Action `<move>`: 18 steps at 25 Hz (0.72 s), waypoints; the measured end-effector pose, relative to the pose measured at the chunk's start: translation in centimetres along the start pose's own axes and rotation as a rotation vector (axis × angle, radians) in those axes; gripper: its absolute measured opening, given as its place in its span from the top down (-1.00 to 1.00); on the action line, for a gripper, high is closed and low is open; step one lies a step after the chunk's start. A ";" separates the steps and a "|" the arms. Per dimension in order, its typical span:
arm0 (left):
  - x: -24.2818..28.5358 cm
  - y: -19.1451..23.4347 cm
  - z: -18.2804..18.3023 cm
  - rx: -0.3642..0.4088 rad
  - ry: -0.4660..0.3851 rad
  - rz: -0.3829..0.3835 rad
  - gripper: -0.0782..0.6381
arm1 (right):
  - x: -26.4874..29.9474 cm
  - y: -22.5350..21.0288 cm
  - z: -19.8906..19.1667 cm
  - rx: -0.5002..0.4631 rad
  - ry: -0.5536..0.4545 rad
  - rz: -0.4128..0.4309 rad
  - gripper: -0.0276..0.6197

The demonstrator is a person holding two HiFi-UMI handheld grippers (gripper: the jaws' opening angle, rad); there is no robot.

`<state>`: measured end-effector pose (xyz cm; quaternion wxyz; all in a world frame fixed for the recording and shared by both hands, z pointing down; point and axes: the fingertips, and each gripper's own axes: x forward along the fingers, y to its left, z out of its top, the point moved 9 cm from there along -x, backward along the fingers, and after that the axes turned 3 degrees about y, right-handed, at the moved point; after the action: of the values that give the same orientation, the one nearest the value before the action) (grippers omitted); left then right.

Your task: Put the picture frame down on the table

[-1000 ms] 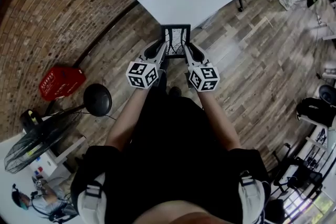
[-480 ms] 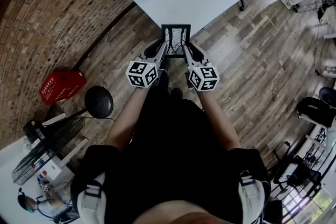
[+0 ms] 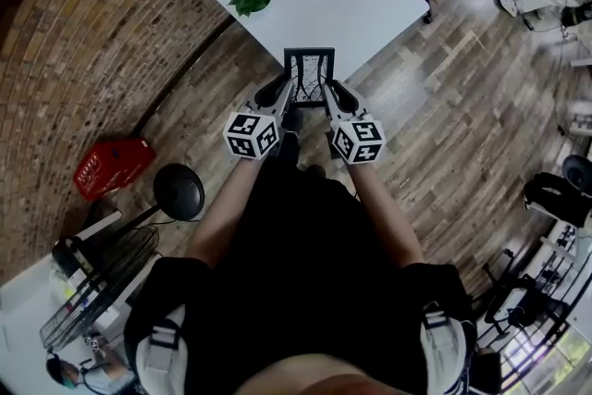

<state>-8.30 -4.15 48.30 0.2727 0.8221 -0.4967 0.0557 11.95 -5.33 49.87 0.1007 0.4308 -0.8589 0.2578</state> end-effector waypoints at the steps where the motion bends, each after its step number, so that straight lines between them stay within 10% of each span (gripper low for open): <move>1: 0.4 0.5 0.1 -0.001 0.007 -0.002 0.54 | 0.5 -0.1 0.1 0.005 0.004 -0.002 0.68; 18: 6.7 6.2 3.4 0.034 0.089 -0.120 0.54 | 6.9 -2.1 2.0 0.049 -0.004 -0.116 0.68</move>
<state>-10.82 -13.38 50.36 0.2834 0.8515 -0.4330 0.0840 9.50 -12.17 51.66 0.1033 0.4828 -0.8261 0.2716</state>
